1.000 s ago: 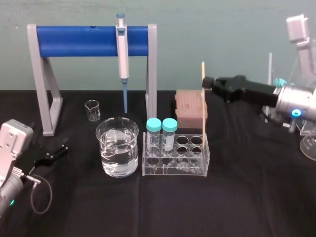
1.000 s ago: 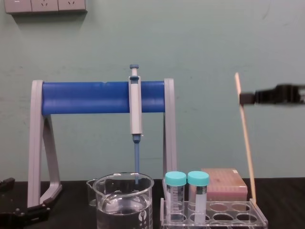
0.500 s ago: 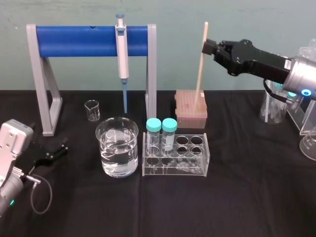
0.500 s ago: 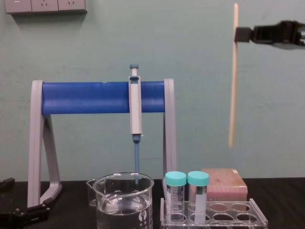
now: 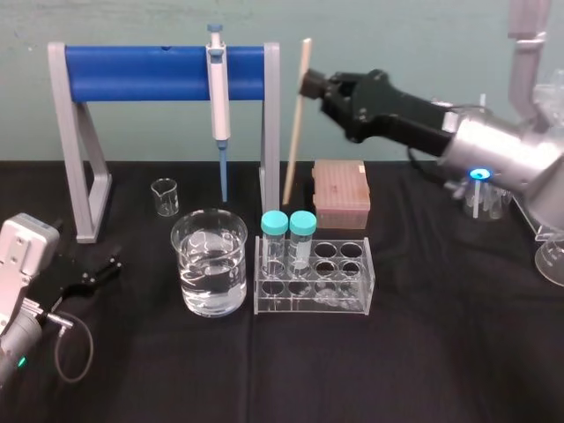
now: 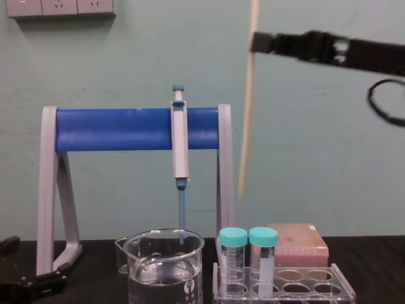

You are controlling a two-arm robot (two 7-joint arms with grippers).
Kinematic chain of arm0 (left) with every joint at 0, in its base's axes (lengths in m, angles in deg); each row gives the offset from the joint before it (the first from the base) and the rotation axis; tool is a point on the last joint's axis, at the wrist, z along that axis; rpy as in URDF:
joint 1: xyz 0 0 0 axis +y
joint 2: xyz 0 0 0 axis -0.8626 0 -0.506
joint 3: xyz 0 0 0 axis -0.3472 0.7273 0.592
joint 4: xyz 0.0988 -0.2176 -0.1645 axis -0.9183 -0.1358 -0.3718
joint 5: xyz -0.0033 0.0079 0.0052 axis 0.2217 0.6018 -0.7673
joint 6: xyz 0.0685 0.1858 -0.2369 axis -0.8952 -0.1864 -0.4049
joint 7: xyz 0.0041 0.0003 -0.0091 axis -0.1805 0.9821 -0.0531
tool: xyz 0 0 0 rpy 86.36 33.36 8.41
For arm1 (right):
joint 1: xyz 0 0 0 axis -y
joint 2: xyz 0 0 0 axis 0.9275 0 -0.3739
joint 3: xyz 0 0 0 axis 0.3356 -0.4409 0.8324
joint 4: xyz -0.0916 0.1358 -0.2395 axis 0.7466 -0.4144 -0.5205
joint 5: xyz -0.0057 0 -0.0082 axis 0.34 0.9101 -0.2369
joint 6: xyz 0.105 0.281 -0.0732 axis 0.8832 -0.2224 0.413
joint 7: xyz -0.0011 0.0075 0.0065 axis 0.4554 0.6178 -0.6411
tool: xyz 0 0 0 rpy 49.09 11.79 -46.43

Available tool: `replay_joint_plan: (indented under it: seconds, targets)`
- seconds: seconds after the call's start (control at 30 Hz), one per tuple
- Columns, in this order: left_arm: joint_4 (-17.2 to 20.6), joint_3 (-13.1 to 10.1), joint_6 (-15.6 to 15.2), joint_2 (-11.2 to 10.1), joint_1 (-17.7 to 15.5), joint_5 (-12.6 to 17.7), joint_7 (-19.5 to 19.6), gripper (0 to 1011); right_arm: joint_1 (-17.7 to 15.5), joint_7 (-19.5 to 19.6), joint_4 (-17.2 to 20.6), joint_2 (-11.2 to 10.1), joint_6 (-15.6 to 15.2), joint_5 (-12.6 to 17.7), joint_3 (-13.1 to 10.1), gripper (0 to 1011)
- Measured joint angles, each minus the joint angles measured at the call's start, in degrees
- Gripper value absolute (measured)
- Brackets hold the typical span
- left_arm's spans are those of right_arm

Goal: Hold the thermometer with one hand and immerse one end into the beaker, then reinsert it into the test tube rack.

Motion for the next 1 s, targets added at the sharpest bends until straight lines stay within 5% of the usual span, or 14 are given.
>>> replay_joint_plan:
  seconds: [0.3,0.67,1.0]
  targets:
    - [0.00,0.00,0.00,0.00,0.00,0.00,0.00,1004,1.39,1.40,-4.22,5.28,0.51,-2.74,2.59,33]
    - [0.00,0.00,0.00,0.00,0.00,0.00,0.00,1004,5.54,3.13,-13.78,12.32,0.68,-7.42,5.10,33]
    - [0.00,0.00,0.00,0.00,0.00,0.00,0.00,1004,6.55,1.91,-18.68,15.79,1.06,-8.89,5.40,33]
